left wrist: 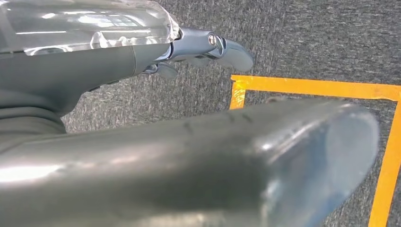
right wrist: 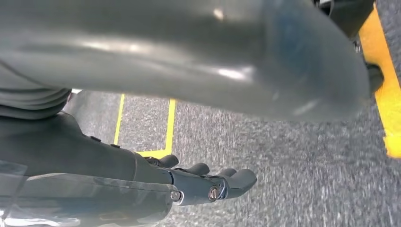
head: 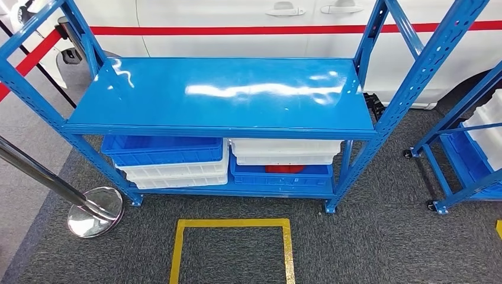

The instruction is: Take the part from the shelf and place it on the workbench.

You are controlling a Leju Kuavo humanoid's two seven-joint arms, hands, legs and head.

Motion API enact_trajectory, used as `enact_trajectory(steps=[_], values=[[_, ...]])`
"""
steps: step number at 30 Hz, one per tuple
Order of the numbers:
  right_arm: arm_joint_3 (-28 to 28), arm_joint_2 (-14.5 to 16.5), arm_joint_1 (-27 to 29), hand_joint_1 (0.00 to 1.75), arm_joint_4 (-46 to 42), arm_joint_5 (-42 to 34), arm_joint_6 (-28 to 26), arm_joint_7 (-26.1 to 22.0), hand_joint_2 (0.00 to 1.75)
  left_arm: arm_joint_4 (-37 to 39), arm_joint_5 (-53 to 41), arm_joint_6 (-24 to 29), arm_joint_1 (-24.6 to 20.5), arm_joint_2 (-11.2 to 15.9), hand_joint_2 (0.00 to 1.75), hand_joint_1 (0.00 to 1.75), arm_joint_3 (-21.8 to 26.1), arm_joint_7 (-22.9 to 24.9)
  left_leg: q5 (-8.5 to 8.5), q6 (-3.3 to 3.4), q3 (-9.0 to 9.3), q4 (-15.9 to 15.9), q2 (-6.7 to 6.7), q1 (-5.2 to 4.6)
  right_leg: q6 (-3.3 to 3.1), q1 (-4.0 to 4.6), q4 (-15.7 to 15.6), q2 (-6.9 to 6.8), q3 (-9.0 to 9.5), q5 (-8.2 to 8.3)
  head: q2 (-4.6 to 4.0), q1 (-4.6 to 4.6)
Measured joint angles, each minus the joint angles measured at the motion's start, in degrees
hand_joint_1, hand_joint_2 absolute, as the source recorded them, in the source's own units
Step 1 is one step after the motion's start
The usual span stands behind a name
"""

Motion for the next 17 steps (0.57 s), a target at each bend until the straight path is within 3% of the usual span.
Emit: enact_trajectory(steps=[1,4,5,12,17], values=[[0.0,0.0,0.0,0.00,0.0,0.0,0.1,-0.1,0.00,0.0,0.1,0.1,0.0,0.0,0.44,0.00,0.0,0.0,-0.02,-0.04,0.01,0.0,0.00,0.01,-0.03,0.02,0.0,0.00,0.03,-0.02,0.00,0.00],[-0.1,0.0,0.0,0.00,0.0,-0.1,0.6,-0.8,1.31,0.0,0.8,0.6,0.0,0.0,1.75,0.00,0.1,0.1,-0.02,-0.21,0.01,-0.1,0.00,0.02,-0.06,0.03,0.0,0.00,0.07,-0.04,0.00,0.00],[-0.1,0.0,0.0,0.00,0.0,-0.1,0.9,-1.0,1.75,0.0,1.1,0.7,0.0,0.0,1.75,0.00,0.2,0.1,-0.01,-0.25,0.02,-0.1,0.00,0.02,-0.06,0.03,0.0,0.00,0.07,-0.04,0.00,0.00],[0.4,0.0,0.0,0.00,0.0,-1.2,0.8,-0.9,1.75,0.0,4.5,0.4,-0.1,0.0,1.75,0.00,1.2,1.5,-0.01,-0.27,0.16,-0.1,0.00,0.00,-0.01,0.02,-0.2,-0.01,0.29,0.03,0.00,0.00],[4.1,-0.3,0.5,0.00,-0.5,-5.3,0.6,-0.9,1.75,-0.1,8.7,0.4,0.6,0.0,1.75,0.00,-1.4,3.5,-0.03,-0.23,0.19,-0.1,0.00,0.00,0.08,0.02,-0.4,-0.01,0.42,0.08,0.00,0.00]])
